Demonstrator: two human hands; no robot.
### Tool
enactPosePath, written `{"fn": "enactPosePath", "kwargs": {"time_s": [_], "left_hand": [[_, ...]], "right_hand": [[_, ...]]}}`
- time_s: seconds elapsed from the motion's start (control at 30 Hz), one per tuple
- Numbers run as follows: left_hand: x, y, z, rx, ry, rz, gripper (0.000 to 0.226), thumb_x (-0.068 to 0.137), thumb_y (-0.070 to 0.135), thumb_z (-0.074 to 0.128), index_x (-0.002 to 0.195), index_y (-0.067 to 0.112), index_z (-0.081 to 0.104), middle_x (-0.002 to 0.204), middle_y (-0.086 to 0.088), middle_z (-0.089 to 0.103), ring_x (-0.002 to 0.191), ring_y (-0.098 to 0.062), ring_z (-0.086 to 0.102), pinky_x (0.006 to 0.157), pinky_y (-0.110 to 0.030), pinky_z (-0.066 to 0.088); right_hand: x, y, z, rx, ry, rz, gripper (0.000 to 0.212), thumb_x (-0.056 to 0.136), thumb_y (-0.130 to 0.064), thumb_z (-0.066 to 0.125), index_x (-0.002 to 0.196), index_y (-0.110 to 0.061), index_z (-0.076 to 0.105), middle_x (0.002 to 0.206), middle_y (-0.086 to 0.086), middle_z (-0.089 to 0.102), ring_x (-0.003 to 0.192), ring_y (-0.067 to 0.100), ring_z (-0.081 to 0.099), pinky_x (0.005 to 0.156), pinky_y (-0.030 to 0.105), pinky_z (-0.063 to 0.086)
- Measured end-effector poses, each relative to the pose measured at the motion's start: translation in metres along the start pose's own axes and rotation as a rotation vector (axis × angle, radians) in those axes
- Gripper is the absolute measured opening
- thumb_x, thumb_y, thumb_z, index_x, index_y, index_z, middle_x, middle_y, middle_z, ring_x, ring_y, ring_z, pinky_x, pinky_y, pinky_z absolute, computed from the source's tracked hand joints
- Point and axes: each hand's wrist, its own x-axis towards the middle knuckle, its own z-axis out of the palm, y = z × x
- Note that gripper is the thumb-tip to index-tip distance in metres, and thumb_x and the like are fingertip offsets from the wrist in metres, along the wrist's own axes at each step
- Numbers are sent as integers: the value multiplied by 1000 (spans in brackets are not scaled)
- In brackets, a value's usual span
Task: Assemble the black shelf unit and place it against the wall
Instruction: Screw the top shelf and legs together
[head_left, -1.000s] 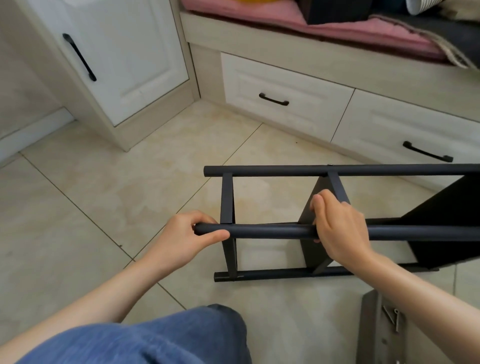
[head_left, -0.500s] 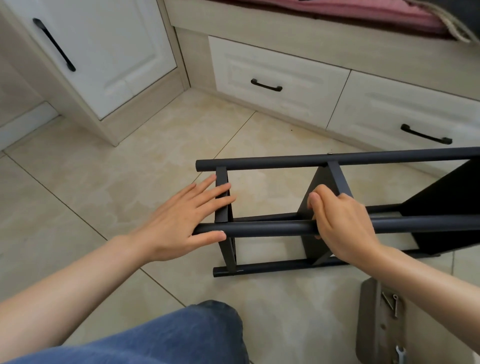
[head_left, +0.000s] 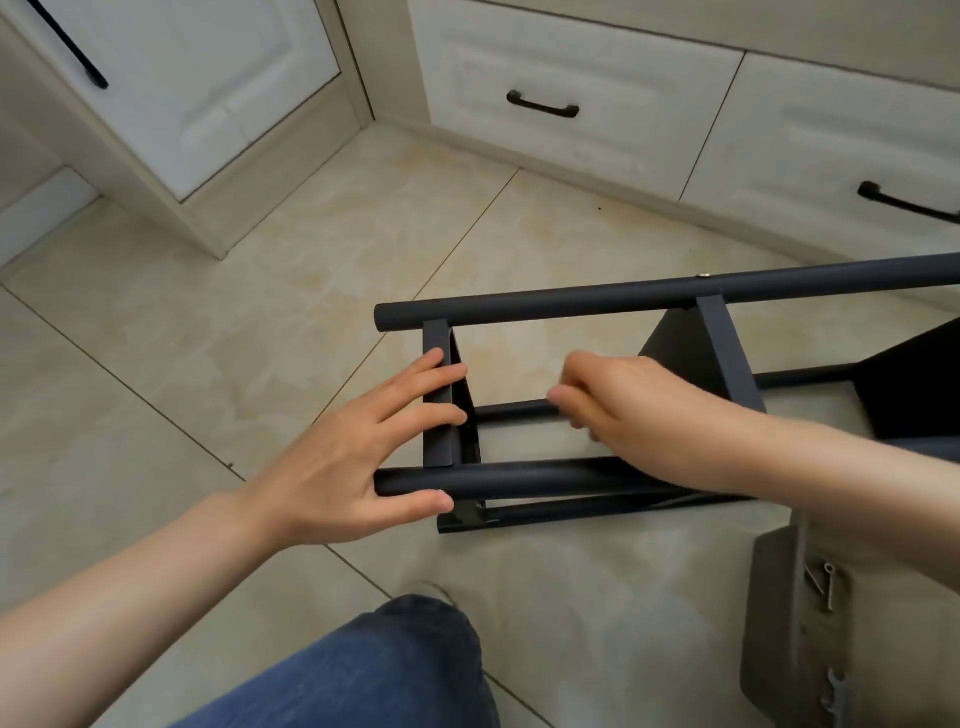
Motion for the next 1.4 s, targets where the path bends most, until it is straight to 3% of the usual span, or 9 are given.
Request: {"fn": "enactPosePath", "kwargs": {"time_s": [0.1,0.17,0.27,0.43,0.63,0.8,0.93,1.27,1.4], "left_hand": [[-3,1,5,-8,21,4,59,90,56,62,137,22,55,165,8,28,155,-16,17,122,-26,24],[-3,0,8,-7,41,11,60,90,57,62,137,20,55,164,4,30,155,-19,18,122,-30,26],[-3,0,12,-23,66,24,59,92,58,59,137,20,54,162,0,34,154,-24,21,122,-36,28],[-2,-2,17,-34,97,43,58,94,60,55,137,22,50,160,-4,37,153,-28,23,121,-41,29],[-3,-4,21,-60,118,62,58,96,59,53,136,18,51,159,-9,38,152,-32,25,121,-41,29],[-6,-3,24,-55,128,72,58,96,59,52,136,17,51,158,-7,37,152,-33,25,121,-42,29],[-6,-3,24,-65,129,70,58,96,59,52,136,16,51,158,-8,37,152,-34,25,121,-43,28],[-7,-3,26,-81,127,57,58,96,59,53,136,17,51,158,-9,38,152,-34,24,121,-42,28],[-6,-3,27,-90,127,56,58,96,58,53,136,16,51,158,-10,38,152,-35,24,121,-42,28]], "right_hand": [[25,-10,7,204,-241,-61,19,100,-31,55,96,-15,65,87,-2,68,74,6,66,69,19,55],[38,-13,15,329,-359,-88,12,97,-22,61,96,-14,70,86,0,71,73,3,65,69,14,55],[56,-13,27,493,-419,-60,12,95,-12,64,102,-10,73,91,10,73,77,9,68,78,22,59],[75,-11,39,655,-446,27,10,90,-15,71,97,-9,75,80,-1,76,69,3,68,75,21,59],[77,-12,43,677,-512,24,9,90,-29,71,83,-26,77,87,-8,77,73,0,66,82,26,53],[76,-17,50,670,-537,23,6,88,-23,73,88,-19,76,81,-8,76,70,1,65,87,32,53],[75,-17,50,684,-544,40,4,87,-22,73,87,-19,76,80,-8,75,69,1,63,80,28,53],[76,-15,51,726,-642,69,8,91,-19,69,93,-17,77,77,-7,74,74,6,65,83,28,54],[77,-15,53,722,-698,91,13,93,-22,67,102,-18,75,90,-4,75,84,10,66,90,34,52]]}}
